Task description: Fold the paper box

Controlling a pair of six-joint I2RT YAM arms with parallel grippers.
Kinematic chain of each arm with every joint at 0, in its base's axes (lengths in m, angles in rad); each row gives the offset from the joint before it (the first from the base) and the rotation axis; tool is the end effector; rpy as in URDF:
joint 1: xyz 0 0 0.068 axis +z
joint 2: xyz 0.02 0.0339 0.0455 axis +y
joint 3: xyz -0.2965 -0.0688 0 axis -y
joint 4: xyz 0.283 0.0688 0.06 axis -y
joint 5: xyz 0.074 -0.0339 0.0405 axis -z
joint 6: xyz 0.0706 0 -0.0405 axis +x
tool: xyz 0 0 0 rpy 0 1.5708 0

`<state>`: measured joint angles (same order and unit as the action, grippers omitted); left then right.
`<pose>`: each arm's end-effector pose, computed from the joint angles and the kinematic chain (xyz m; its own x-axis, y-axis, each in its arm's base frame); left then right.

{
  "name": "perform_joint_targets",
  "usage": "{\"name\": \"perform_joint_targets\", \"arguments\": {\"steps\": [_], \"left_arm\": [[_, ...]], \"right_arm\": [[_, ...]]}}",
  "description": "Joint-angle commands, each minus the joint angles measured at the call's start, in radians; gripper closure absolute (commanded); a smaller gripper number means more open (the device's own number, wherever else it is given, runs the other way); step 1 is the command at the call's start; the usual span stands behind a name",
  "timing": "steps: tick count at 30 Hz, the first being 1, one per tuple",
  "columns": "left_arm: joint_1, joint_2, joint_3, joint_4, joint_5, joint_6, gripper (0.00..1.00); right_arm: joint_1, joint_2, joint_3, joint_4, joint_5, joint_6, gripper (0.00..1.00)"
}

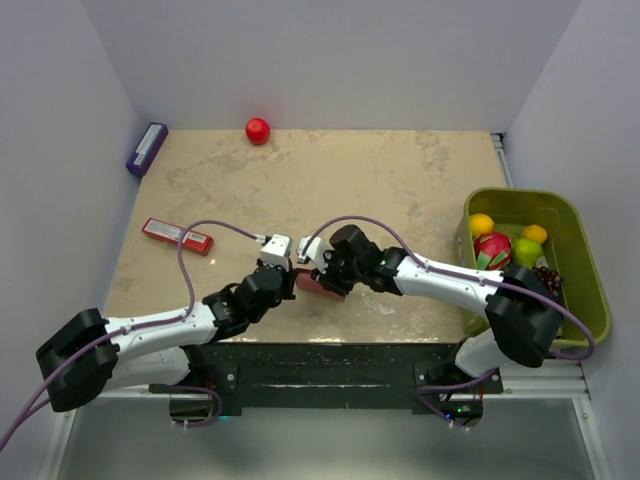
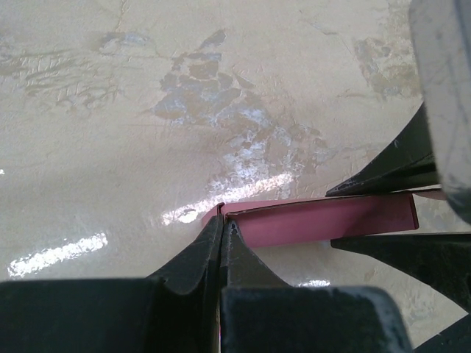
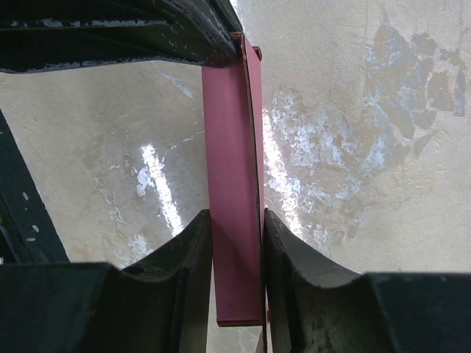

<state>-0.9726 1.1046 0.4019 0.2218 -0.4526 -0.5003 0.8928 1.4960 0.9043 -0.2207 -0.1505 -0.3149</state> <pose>0.1738 -0.2002 0.1776 -0.4803 -0.0612 -0.8750 0.3355 0.9089 -0.2478 0.2208 0.2910 0.1967 -0.1744 -0.7048 -0.6876 -0.9347 0.3382 -0.1095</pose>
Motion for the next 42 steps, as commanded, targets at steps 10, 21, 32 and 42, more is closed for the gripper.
{"name": "perform_joint_targets", "arguments": {"steps": [10, 21, 32, 42], "left_arm": [[-0.061, 0.072, -0.029, -0.251, -0.009, -0.098, 1.00], [-0.089, 0.124, 0.070, -0.352, -0.077, -0.156, 1.00], [-0.089, 0.172, 0.120, -0.389, -0.081, -0.149, 1.00], [-0.089, 0.184, 0.123, -0.386, -0.074, -0.146, 1.00]], "right_arm": [[-0.034, -0.059, -0.002, 0.110, 0.069, 0.014, 0.66], [-0.035, -0.167, 0.042, 0.017, 0.141, 0.267, 0.23], [-0.032, -0.273, 0.004, -0.200, 0.298, 0.456, 0.26], [-0.032, -0.289, -0.007, -0.244, 0.276, 0.511, 0.42]]}}
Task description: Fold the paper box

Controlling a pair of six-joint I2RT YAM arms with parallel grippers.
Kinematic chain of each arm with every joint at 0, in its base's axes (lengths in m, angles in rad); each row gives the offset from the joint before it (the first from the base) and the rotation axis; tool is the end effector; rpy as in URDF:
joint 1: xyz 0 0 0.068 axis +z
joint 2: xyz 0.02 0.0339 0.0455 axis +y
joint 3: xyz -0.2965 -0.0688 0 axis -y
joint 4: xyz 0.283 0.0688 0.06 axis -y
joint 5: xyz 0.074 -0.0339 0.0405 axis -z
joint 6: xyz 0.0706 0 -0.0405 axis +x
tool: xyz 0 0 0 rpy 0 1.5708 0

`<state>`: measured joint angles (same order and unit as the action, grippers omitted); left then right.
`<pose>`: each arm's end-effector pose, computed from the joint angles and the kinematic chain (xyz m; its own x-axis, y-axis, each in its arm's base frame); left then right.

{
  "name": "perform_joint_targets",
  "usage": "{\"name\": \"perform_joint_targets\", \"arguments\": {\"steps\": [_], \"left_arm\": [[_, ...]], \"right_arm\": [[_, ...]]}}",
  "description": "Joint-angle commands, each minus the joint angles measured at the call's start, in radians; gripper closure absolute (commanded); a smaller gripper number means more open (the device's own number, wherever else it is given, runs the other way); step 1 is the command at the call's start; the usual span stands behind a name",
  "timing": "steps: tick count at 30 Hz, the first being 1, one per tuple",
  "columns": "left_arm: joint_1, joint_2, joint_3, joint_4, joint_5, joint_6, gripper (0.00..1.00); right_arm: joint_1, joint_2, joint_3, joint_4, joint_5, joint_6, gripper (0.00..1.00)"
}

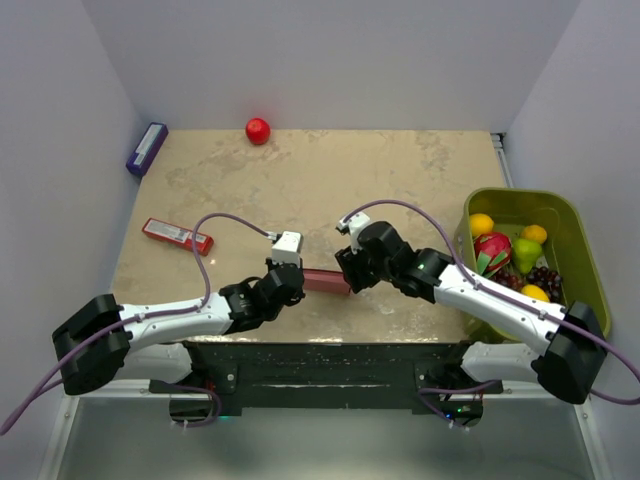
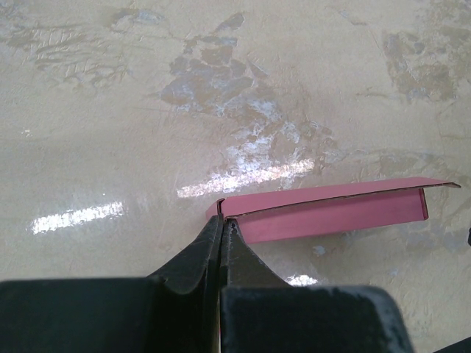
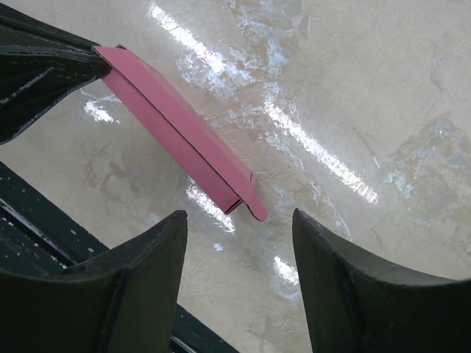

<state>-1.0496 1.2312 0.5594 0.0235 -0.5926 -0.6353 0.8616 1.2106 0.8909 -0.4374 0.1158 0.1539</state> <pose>0.1765 -0.2282 0.1838 -0.5373 -0.0527 -0.8417 0.2222 0.9539 -0.2016 0.2066 0.2282 0.2600 -0.5492 -0.4061 -0.7304 -0.6223 0.7821 0.0330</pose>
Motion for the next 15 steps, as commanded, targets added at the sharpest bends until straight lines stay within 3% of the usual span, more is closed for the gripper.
{"name": "perform_joint_targets", "arguments": {"steps": [1, 15], "left_arm": [[-0.012, 0.057, -0.035, -0.188, 0.066, -0.010, 1.00], [-0.012, 0.057, -0.030, -0.188, 0.073, -0.003, 1.00]], "right_arm": [[0.001, 0.000, 0.005, -0.024, 0.005, 0.044, 0.43], [0.001, 0.093, 0.026, -0.043, 0.079, 0.091, 0.62]]}}
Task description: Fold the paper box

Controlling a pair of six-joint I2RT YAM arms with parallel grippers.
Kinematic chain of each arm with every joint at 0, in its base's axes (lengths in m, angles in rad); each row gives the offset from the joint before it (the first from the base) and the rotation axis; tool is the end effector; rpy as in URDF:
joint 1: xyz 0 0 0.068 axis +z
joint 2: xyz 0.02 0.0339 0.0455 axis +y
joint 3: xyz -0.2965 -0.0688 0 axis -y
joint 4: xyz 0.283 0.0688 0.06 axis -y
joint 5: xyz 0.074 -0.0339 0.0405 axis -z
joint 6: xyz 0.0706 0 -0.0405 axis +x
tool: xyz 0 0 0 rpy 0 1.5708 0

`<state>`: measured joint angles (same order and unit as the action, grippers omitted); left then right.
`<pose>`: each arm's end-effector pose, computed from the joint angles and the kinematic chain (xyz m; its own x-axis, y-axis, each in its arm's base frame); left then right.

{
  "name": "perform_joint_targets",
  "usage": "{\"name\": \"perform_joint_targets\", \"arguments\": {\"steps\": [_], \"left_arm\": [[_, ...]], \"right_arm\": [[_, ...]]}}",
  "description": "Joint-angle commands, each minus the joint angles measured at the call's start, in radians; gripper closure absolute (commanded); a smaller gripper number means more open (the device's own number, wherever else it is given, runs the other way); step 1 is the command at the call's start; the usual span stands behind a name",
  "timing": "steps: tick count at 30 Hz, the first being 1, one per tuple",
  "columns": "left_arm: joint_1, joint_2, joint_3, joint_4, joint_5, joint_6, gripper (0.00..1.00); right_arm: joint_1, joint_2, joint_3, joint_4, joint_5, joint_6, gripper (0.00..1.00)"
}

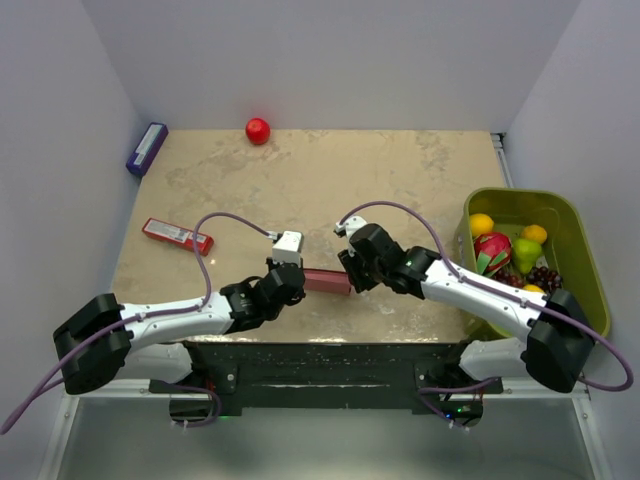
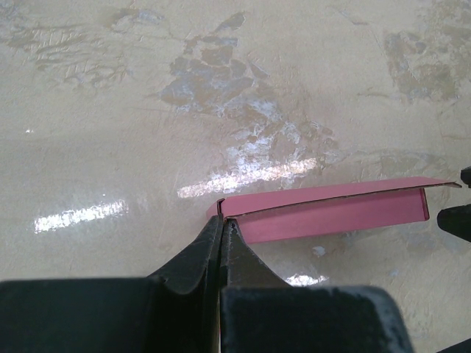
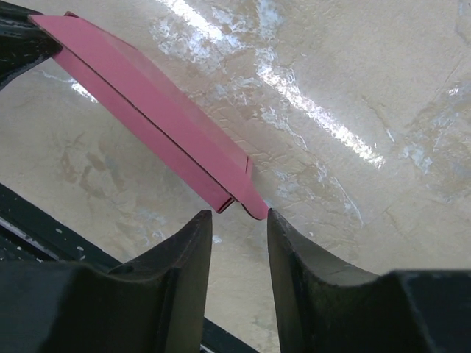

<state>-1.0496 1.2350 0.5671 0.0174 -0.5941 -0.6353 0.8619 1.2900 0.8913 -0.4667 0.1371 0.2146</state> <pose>0.1772 -0.2293 0.1850 -0.5375 -0.0514 -0.8417 0.2210 0.9547 -0.1994 0.2126 0.2330 0.2342 -0.6321 -0.4130 -0.6556 -0.5728 0.8189 0.0364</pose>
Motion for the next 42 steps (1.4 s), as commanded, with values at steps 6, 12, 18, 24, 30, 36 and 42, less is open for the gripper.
{"name": "perform_joint_targets", "arguments": {"steps": [6, 12, 18, 24, 30, 36, 42], "left_arm": [[-0.012, 0.055, -0.036, -0.178, 0.074, 0.002, 1.00], [-0.012, 0.057, -0.035, -0.175, 0.079, 0.003, 1.00], [-0.012, 0.061, -0.032, -0.171, 0.082, 0.005, 1.00], [-0.013, 0.073, -0.032, -0.165, 0.086, 0.006, 1.00], [-0.020, 0.089, -0.027, -0.163, 0.089, 0.005, 1.00], [-0.032, 0.110, -0.015, -0.169, 0.089, 0.008, 1.00], [-0.053, 0.136, 0.002, -0.194, 0.065, 0.006, 1.00]], "right_arm": [[0.000, 0.015, 0.028, -0.004, 0.073, 0.028, 0.67], [0.000, 0.012, 0.023, 0.016, 0.049, 0.006, 0.71], [0.000, -0.003, 0.017, 0.022, 0.019, 0.002, 0.77], [-0.001, 0.000, 0.017, 0.031, -0.005, -0.009, 0.87], [-0.003, -0.004, 0.046, 0.030, -0.036, 0.017, 0.98], [-0.023, 0.011, 0.067, 0.037, -0.077, 0.066, 1.00], [-0.103, -0.018, 0.031, 0.111, -0.212, 0.120, 1.00]]}}
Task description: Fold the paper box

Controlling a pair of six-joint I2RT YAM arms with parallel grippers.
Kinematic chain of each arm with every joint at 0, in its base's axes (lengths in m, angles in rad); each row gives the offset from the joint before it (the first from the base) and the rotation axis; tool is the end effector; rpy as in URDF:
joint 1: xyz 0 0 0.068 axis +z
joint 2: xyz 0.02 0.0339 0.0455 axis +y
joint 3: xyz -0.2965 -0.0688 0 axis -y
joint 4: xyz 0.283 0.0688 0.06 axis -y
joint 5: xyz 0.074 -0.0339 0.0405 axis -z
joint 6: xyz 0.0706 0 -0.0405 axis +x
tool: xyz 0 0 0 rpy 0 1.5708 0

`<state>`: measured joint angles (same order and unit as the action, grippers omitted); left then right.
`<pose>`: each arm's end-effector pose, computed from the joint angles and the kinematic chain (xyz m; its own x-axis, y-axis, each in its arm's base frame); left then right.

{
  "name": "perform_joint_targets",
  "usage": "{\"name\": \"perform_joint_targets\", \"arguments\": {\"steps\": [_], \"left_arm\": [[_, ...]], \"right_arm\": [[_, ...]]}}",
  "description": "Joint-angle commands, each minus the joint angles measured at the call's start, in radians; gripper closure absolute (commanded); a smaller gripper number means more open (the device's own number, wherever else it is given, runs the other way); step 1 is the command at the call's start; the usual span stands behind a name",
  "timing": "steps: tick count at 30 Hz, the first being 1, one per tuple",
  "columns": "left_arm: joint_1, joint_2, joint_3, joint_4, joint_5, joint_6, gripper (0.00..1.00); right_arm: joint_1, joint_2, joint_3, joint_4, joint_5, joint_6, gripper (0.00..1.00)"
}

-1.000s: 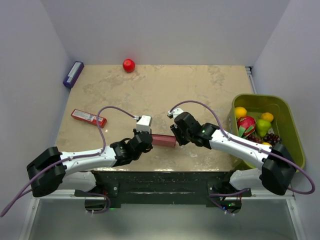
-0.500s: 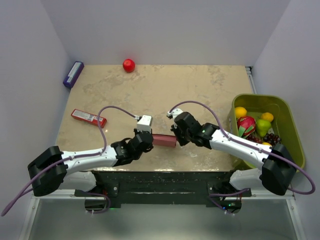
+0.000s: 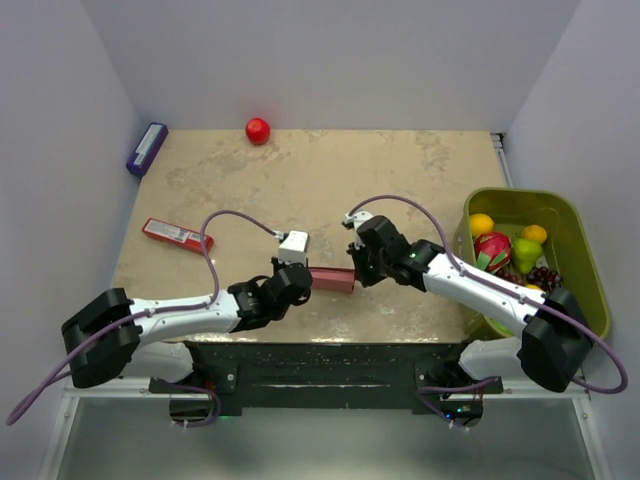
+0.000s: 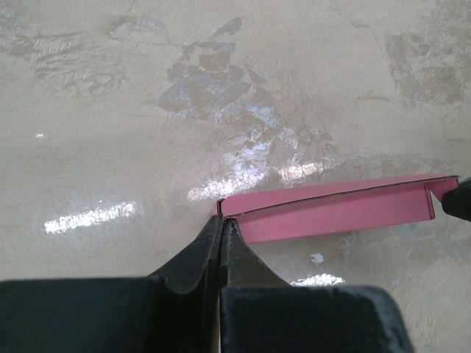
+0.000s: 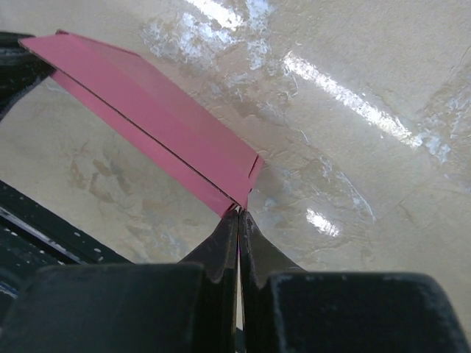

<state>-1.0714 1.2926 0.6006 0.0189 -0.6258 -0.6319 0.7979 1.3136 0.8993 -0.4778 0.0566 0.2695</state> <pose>0.1787 -0.2412 0.1824 -0.5316 -0.0252 -0.8466 0.2208 0.9609 -0.1672 0.2252 0.2252 0.2288 -0.7076 -0.3448 -0.6168 -0.5203 0.8448 0.1247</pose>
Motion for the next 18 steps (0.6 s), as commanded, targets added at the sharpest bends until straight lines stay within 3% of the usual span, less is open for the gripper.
{"name": "perform_joint_targets", "arguments": {"steps": [1, 9, 18], "left_arm": [[-0.039, 0.083, -0.027, -0.200, 0.092, 0.003, 1.00], [-0.078, 0.146, 0.016, -0.241, 0.049, 0.000, 1.00], [-0.084, 0.148, 0.022, -0.228, 0.055, 0.000, 1.00]], "right_arm": [[-0.048, -0.053, 0.017, 0.130, -0.147, 0.069, 1.00], [-0.121, -0.083, -0.026, 0.223, -0.268, 0.140, 1.00], [-0.126, -0.073, -0.059, 0.219, -0.244, 0.138, 1.00]]}}
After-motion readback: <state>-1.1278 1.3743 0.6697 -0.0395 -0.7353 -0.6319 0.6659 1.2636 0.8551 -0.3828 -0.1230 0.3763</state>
